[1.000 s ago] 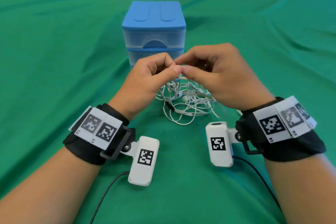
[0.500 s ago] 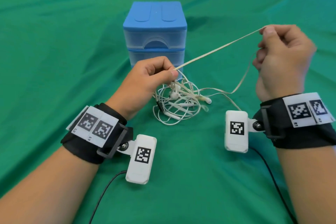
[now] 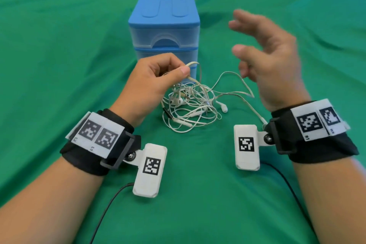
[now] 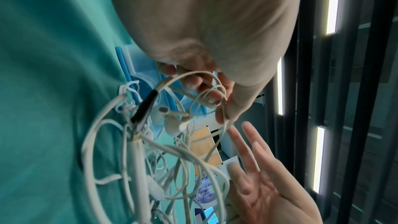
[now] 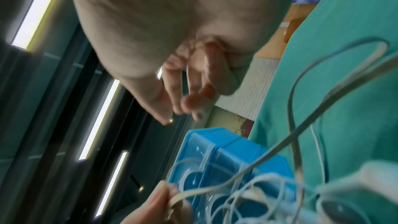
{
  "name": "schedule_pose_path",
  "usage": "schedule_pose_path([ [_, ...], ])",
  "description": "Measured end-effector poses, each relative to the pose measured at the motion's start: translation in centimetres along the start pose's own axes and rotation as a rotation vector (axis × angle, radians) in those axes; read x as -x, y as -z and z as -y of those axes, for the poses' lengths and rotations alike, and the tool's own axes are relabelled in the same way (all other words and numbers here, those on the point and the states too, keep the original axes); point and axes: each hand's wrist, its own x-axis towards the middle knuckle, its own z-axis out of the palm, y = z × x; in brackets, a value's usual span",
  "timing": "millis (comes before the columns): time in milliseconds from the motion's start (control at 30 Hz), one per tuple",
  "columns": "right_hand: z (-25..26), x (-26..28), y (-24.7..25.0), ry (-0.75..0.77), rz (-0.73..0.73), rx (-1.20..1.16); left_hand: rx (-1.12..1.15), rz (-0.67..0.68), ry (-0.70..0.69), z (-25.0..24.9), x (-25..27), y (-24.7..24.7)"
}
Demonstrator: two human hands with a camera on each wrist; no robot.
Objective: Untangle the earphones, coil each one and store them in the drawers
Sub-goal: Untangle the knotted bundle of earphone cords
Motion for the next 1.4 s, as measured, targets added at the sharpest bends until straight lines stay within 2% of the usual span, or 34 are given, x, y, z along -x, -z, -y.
schedule_pose_path([
  [100,-0.1,0.7,-1.6,-0.02,0.309,0.078,-0.031,0.028,-0.021,-0.2,0.0,-0.1],
  [200,-0.1,0.8,-1.9,-0.032,0.419,0.138,-0.031,0.032,-0.027,-0.3,0.1,-0.1],
  [267,-0.2,0.7,-1.6,0.005,0.334,0.151,-0.037,0.042,-0.018,-0.4,0.1,-0.1],
  [367,0.0,0.3,-1.2,0.059,0.113,0.085,-0.045,0.045,0.003,-0.4,-0.1,-0.2],
  [433,0.1,0.1,-1.0,0.06,-0.018,-0.014,-0.06,0.016,0.024,-0.2,-0.1,-0.2],
  [567,0.3,-0.5,0.4,0.04,-0.19,-0.146,-0.05,-0.072,0.068,0.2,-0.2,0.2],
  [700,-0.4,-1.0,1.6,0.02,-0.348,-0.122,-0.064,-0.089,0.086,0.4,-0.3,0.4],
  [867,-1.0,-1.5,2.9,-0.007,-0.472,0.005,-0.142,0.0,0.138,0.6,-0.2,0.4],
  [1067,-2.2,-1.2,3.2,-0.251,-0.35,0.136,-0.15,0.086,0.153,0.4,0.0,0.4],
  [1167,-2.7,-1.2,3.2,-0.325,-0.352,0.125,-0.129,0.042,0.12,0.3,0.0,0.4],
  [1300,-2.0,-0.7,2.4,-0.228,-0.287,0.229,-0.103,-0.006,0.097,0.0,-0.1,0.4],
  [1333,-1.8,-0.6,2.0,-0.192,-0.223,0.239,-0.094,-0.007,0.096,0.0,-0.1,0.4],
  [1400,-1.2,-0.1,0.9,-0.151,0.006,0.228,-0.072,-0.017,0.087,-0.1,0.0,0.3],
])
